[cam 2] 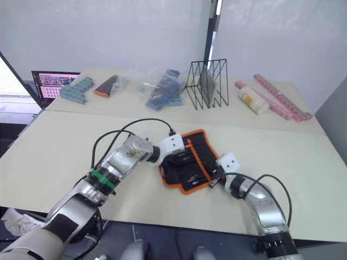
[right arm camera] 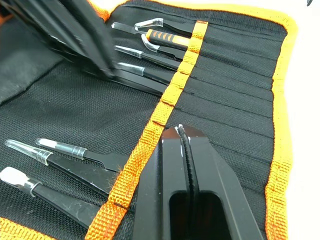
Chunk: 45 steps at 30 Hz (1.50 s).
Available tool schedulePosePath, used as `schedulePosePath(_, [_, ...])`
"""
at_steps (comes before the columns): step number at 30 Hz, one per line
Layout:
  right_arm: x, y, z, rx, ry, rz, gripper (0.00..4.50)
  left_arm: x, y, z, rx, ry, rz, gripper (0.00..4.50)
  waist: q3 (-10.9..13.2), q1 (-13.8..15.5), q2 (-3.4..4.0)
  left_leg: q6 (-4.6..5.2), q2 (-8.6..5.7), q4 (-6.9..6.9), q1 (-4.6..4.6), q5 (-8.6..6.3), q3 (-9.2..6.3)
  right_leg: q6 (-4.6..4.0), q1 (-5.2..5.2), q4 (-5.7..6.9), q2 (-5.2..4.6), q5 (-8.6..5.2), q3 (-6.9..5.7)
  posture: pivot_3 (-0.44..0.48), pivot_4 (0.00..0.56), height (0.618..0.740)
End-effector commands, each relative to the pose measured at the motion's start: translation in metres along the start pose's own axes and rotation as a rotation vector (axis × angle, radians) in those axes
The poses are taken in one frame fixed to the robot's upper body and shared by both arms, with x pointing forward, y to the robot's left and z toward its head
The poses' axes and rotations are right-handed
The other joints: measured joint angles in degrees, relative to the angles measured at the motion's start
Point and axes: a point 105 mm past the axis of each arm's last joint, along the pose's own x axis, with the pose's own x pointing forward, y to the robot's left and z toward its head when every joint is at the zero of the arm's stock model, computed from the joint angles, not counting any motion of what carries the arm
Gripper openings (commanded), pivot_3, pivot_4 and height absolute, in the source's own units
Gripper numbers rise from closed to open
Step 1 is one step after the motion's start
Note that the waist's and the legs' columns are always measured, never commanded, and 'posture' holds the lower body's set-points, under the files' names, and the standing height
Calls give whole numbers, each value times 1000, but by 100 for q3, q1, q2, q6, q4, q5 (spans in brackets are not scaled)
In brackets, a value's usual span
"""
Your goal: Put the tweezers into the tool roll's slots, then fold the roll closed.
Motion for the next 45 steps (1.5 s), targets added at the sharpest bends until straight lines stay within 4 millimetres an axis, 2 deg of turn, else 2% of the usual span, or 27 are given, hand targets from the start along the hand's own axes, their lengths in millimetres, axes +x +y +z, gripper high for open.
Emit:
schedulePosePath(1, [-3,11,-27,51,103,29,0,8,8,12,53,-51,12,44,0,1,0,0,0,0,0,0,0,0,0,0,0,0,0,0,150,713])
schedulePosePath(11, [-5,15,-27,55,107,31,0,25,13,16,150,-44,-2,44,-1,13,1,0,-5,1,1,1,-6,2,4,0,0,-1,-1,0,150,713])
schedulePosePath(17, [-4,15,-26,56,106,32,0,24,17,9,119,-46,18,44,-1,12,1,-3,-7,1,8,2,-13,3,15,1,0,-2,-1,0,150,713])
schedulePosePath(19, [-4,15,-26,55,107,33,0,19,18,8,88,-60,16,866,-1,-5,1,-4,-8,2,8,4,-14,3,16,1,0,-2,-1,0,150,713])
schedulePosePath(25, [0,13,-28,47,120,35,0,-12,27,4,-29,-136,30,2738,-3,-121,8,-10,-7,-7,16,9,-22,3,14,9,6,-2,-1,0,150,713])
schedulePosePath(30, [3,11,-24,50,99,24,0,-58,41,3,-147,-242,111,4421,-2,-115,9,-10,-7,-6,17,9,-25,3,17,10,6,-2,-1,0,150,713])
schedulePosePath(35, [1,7,-19,42,78,19,0,-101,45,1,-222,-309,207,4472,-1,-102,10,-10,-7,-5,17,9,-26,3,19,12,6,-2,-2,0,150,713])
schedulePosePath(37, [1,6,-15,37,64,13,0,-119,49,-6,-263,-325,271,4472,-1,-99,10,-10,-7,-5,19,9,-26,3,22,11,6,-2,-2,0,150,713])
schedulePosePath(40, [0,2,-6,13,39,-7,0,-146,52,-24,-309,-319,378,4472,0,-102,12,-10,-7,-6,22,9,-26,3,23,12,6,-2,-1,0,150,713])
schedulePosePath(45, [-1,2,5,1,21,-22,0,-195,45,-69,-405,-269,562,4472,3,-106,16,-9,-7,-11,23,8,-26,2,21,13,5,-2,-1,0,150,713])
